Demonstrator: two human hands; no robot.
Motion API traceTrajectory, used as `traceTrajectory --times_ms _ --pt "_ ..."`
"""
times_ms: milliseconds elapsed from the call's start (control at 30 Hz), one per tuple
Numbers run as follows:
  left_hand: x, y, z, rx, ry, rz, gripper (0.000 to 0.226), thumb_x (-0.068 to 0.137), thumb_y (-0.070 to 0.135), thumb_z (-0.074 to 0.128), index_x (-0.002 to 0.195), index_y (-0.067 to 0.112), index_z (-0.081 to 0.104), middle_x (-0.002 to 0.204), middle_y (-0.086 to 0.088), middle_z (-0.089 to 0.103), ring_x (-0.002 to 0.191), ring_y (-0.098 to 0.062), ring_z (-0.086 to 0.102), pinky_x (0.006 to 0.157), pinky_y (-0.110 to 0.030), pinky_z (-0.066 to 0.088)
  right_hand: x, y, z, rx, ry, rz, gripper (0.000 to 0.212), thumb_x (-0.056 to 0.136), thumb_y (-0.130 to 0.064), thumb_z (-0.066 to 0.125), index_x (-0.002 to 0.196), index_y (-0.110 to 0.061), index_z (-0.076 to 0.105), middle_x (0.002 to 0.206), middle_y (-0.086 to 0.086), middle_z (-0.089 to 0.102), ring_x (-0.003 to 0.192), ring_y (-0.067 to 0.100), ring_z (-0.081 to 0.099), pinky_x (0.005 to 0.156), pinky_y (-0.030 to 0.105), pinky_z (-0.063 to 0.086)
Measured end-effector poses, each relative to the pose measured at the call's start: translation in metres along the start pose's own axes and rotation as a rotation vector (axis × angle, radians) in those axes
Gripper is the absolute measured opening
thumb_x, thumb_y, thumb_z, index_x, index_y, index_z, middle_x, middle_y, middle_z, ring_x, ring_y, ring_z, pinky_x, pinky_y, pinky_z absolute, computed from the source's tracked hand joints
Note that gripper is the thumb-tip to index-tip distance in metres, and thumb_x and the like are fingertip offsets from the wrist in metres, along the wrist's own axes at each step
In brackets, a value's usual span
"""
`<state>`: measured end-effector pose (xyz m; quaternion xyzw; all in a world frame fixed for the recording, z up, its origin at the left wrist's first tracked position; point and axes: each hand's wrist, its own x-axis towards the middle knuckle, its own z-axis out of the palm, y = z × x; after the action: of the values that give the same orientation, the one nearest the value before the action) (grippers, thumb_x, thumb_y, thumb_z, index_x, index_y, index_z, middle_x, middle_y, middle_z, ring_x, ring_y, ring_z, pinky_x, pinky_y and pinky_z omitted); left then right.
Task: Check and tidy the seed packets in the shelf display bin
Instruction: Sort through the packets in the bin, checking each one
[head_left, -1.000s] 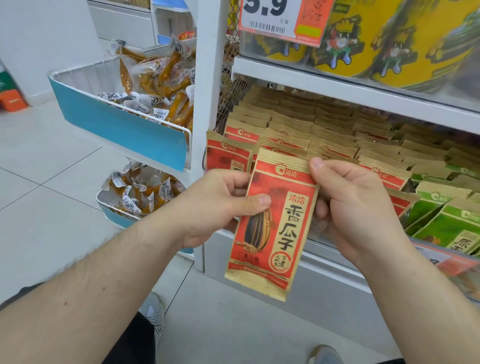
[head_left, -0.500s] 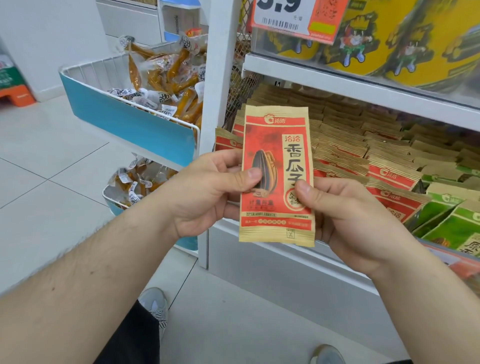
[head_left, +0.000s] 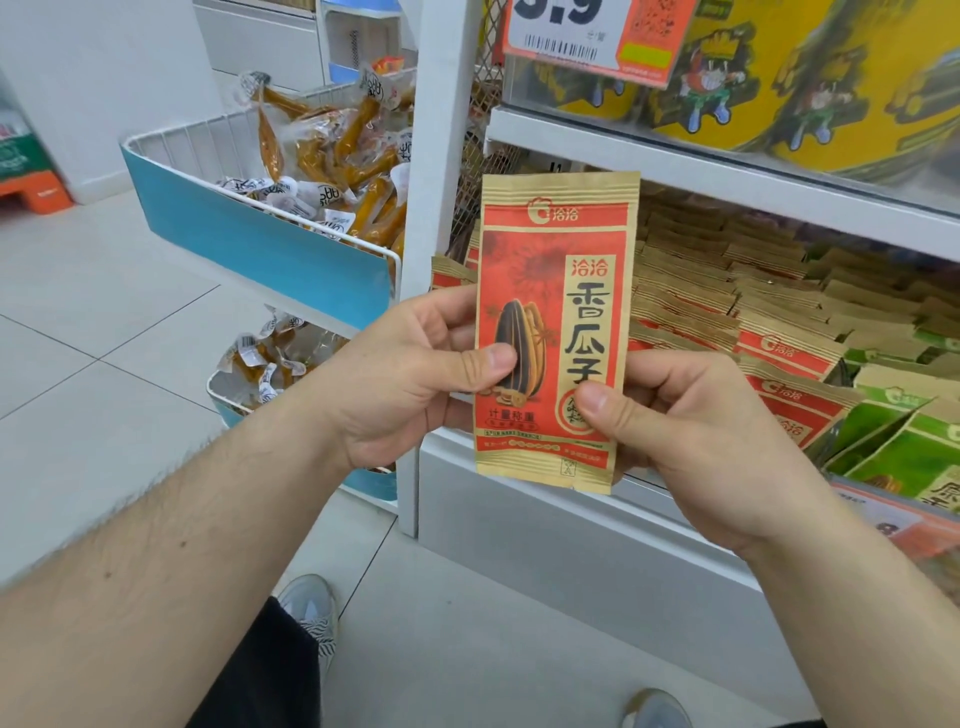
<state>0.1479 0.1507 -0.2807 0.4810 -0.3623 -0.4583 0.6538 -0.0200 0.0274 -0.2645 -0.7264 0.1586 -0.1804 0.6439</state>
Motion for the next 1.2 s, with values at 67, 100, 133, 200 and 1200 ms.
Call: traceTrajectory --times_ms 67,100,133,200,1200 --pt "-0.001 0.001 0.003 0.227 0.139 0.024 0.038 0.080 0.021 0.073 0.116 0.022 0.063 0.113 -0.004 0.072 0.090 -0.020 0.073 0.070 -0.038 0.060 0.000 0.005 0.004 -0.118 0.140 -0.079 0.008 0.079 -0.024 0.075 0.085 -0.019 0.077 0.074 -0.001 0.074 0.058 0.008 0.062 0.053 0.019 0.048" --pt "-0.002 0.002 0.006 0.382 0.210 0.051 0.043 0.079 0.031 0.075 0.119 0.027 0.061 0.117 0.002 0.069 0.092 -0.016 0.072 0.073 -0.038 0.060 0.000 0.009 0.005 -0.336 0.254 -0.193 0.002 0.081 -0.026 0.077 0.082 -0.026 0.075 0.071 -0.009 0.071 0.059 0.001 0.057 0.057 0.012 0.043" --pt "-0.003 0.002 0.009 0.485 0.238 0.075 0.051 0.076 0.043 0.077 0.122 0.033 0.057 0.121 0.008 0.066 0.095 -0.011 0.071 0.078 -0.039 0.059 0.001 0.012 0.007 -0.620 0.370 -0.333 0.003 0.080 -0.028 0.076 0.081 -0.029 0.074 0.072 -0.013 0.065 0.063 0.000 0.054 0.061 0.007 0.039" --pt "-0.006 0.002 0.018 0.468 0.133 0.062 0.065 0.070 0.055 0.076 0.127 0.033 0.053 0.122 0.014 0.064 0.101 -0.009 0.069 0.081 -0.039 0.058 -0.001 0.020 0.019 -0.947 0.481 -0.527 0.016 0.079 -0.029 0.071 0.092 -0.020 0.075 0.086 -0.008 0.063 0.073 0.003 0.054 0.068 0.009 0.043" --pt "-0.001 -0.010 0.002 0.142 -0.131 -0.248 0.032 0.078 0.013 0.071 0.110 0.014 0.068 0.111 -0.013 0.072 0.097 -0.028 0.071 0.080 -0.044 0.060 0.010 0.007 0.000 0.100 0.389 0.110 0.042 0.099 -0.027 0.052 0.064 -0.005 0.062 0.049 0.007 0.054 0.039 0.013 0.037 0.041 0.022 0.030"
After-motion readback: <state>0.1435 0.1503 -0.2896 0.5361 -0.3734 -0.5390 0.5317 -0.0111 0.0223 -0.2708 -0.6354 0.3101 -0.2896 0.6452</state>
